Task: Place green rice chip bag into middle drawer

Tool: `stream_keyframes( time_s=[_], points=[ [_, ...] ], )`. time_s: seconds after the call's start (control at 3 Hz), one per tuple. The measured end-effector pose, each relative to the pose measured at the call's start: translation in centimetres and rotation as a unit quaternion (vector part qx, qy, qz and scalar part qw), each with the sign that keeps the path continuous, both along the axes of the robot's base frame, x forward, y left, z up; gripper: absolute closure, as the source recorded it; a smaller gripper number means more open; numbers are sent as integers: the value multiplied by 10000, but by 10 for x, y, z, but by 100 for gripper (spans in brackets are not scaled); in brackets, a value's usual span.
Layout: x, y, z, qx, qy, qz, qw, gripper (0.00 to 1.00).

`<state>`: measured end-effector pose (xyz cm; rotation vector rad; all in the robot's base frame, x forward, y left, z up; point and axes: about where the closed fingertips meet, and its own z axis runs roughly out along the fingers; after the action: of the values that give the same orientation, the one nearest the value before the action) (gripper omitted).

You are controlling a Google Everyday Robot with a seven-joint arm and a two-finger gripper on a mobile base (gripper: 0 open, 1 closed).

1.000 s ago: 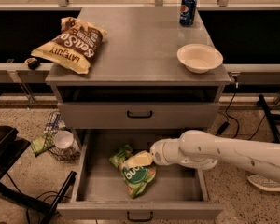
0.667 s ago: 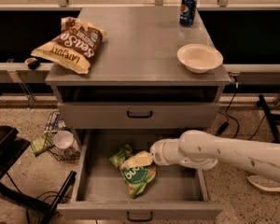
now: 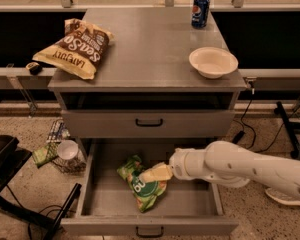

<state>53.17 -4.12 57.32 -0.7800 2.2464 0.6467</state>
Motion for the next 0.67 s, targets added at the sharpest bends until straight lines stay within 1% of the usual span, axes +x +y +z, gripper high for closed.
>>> stream_keyframes(
  time_s=[0.33, 0.67],
  points=[
    [-32, -19, 44, -472, -254, 334, 9980, 0],
    [-55, -34, 91, -1041, -348, 835, 9904, 0]
  ],
)
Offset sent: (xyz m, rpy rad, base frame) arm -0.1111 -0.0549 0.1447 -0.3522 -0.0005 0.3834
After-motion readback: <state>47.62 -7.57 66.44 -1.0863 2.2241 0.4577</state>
